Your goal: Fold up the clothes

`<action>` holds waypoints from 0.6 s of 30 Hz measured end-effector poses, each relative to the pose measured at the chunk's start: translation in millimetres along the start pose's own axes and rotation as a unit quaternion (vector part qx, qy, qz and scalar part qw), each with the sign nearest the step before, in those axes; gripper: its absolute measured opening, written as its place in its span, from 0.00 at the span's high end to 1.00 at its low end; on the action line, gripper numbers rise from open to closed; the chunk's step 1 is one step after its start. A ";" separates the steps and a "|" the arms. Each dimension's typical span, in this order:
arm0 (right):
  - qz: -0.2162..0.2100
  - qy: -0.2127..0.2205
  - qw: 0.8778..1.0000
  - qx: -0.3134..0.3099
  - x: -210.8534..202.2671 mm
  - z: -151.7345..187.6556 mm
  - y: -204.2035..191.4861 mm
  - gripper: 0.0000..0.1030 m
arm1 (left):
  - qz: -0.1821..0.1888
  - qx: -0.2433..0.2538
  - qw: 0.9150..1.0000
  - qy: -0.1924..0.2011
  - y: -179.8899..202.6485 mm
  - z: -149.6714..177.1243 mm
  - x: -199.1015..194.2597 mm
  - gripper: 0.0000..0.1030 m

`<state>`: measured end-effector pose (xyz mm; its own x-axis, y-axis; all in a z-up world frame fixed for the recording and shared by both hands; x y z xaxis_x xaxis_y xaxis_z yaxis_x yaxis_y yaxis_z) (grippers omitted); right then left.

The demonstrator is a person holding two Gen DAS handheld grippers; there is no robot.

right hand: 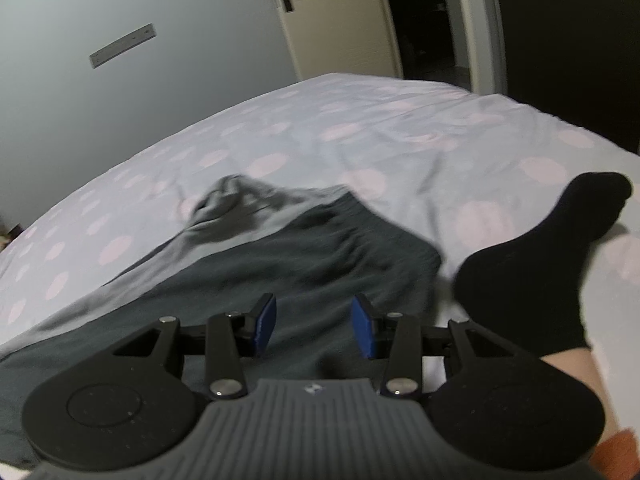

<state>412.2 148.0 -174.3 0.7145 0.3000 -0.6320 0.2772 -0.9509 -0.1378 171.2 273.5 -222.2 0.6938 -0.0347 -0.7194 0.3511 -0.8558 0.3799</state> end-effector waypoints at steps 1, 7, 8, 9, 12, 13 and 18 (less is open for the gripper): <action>-0.007 -0.001 1.000 -0.003 -3.1 2.3 -6.8 0.56 | 0.002 -0.010 1.000 0.007 -6.2 1.9 -9.8 0.51; -0.047 -0.012 0.998 -0.027 -26.2 24.8 -54.7 0.56 | -0.063 -0.116 0.989 0.066 -87.9 22.8 -76.8 0.51; -0.052 -0.016 0.998 -0.030 -30.0 30.6 -62.2 0.56 | -0.084 -0.137 0.984 0.079 -108.1 26.6 -89.4 0.51; -0.057 -0.020 0.998 -0.033 -33.9 36.9 -69.5 0.56 | -0.103 -0.157 0.978 0.089 -127.3 30.2 -101.3 0.51; -0.074 -0.046 0.996 -0.025 -41.9 57.0 -84.7 0.56 | -0.152 -0.223 0.955 0.125 -189.7 39.3 -139.8 0.50; -0.081 -0.055 0.995 -0.020 -44.1 63.6 -89.5 0.56 | -0.167 -0.246 0.945 0.139 -210.9 42.3 -153.0 0.50; -0.075 -0.011 0.995 -0.064 -55.8 70.9 -113.8 0.56 | -0.227 -0.351 0.887 0.196 -301.2 60.9 -206.0 0.49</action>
<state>295.2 234.0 -177.4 0.6448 0.4356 -0.6281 0.4609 -0.8771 -0.1351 -115.7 506.9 -223.9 0.4980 0.5306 -0.6859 0.8598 -0.1989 0.4704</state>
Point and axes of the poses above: each gripper's, at about its wrist camera, not at the fingertips, and x roughly the way its jaws point, y to its right, z to its underside, the point moved 8 cm from there along x, roughly the way its jaws point, and after that the axes turned 11 degrees about z, right-handed, at the moved point
